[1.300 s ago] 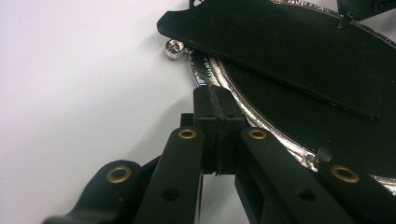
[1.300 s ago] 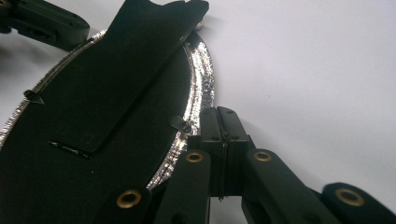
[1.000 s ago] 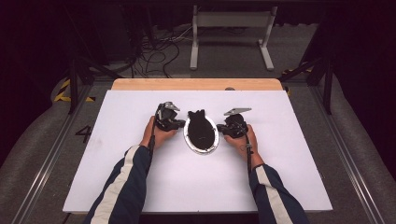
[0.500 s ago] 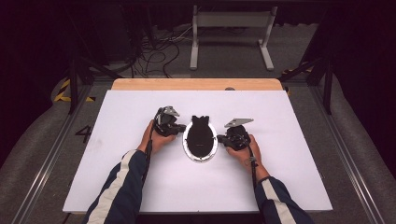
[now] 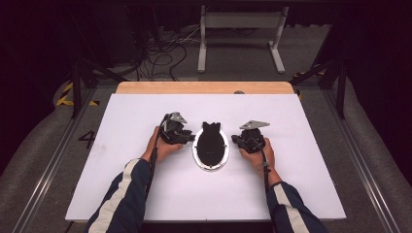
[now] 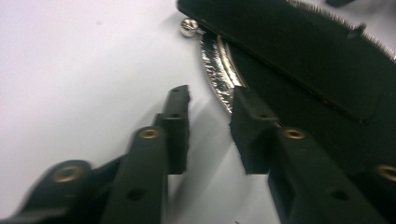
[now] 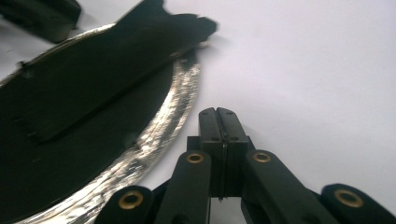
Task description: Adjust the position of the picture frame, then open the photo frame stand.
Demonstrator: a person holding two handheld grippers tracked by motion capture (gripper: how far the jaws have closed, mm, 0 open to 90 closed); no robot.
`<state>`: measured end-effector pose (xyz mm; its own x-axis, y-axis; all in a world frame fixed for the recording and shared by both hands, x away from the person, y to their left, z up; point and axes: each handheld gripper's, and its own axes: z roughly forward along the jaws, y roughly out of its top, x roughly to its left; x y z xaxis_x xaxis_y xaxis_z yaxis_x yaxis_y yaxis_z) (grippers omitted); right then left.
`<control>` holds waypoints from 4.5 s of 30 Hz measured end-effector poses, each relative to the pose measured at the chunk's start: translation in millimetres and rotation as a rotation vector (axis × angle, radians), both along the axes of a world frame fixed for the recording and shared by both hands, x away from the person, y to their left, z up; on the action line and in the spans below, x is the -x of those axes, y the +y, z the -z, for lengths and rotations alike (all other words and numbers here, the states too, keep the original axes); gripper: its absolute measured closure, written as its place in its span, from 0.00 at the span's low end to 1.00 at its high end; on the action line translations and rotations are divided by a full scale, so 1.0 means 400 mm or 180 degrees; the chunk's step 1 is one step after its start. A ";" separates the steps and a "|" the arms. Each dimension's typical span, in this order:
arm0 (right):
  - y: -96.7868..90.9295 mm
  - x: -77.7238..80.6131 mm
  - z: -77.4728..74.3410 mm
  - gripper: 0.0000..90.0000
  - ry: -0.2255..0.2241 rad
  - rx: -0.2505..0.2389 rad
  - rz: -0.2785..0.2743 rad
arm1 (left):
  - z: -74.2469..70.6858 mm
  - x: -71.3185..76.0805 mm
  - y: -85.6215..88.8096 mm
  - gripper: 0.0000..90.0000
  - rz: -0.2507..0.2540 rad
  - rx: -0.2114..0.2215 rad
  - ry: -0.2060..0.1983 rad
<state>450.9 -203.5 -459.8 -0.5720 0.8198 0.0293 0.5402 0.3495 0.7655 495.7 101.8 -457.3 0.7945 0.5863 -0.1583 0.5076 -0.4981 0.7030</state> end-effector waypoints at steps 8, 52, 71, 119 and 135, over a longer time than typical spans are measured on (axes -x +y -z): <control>0.009 -0.018 -0.001 1.00 0.0134 -0.0132 0.0005 | 0.000 0.006 -0.033 0.86 0.0051 -0.0214 -0.0162; -0.002 0.156 -0.009 1.00 0.0185 0.0042 -0.0314 | 0.012 0.127 -0.022 1.00 0.0713 0.0017 0.0005; -0.016 0.155 -0.006 1.00 0.0054 0.0159 -0.0390 | -0.033 0.247 0.029 0.84 0.0584 0.0134 -0.0512; -0.028 0.136 -0.025 1.00 -0.0028 0.0054 -0.0378 | 0.006 0.437 0.006 1.00 0.1089 -0.0132 -0.0408; -0.019 0.092 -0.055 1.00 -0.0146 -0.0053 -0.0264 | 0.019 0.454 -0.044 0.99 0.1225 -0.0082 -0.0321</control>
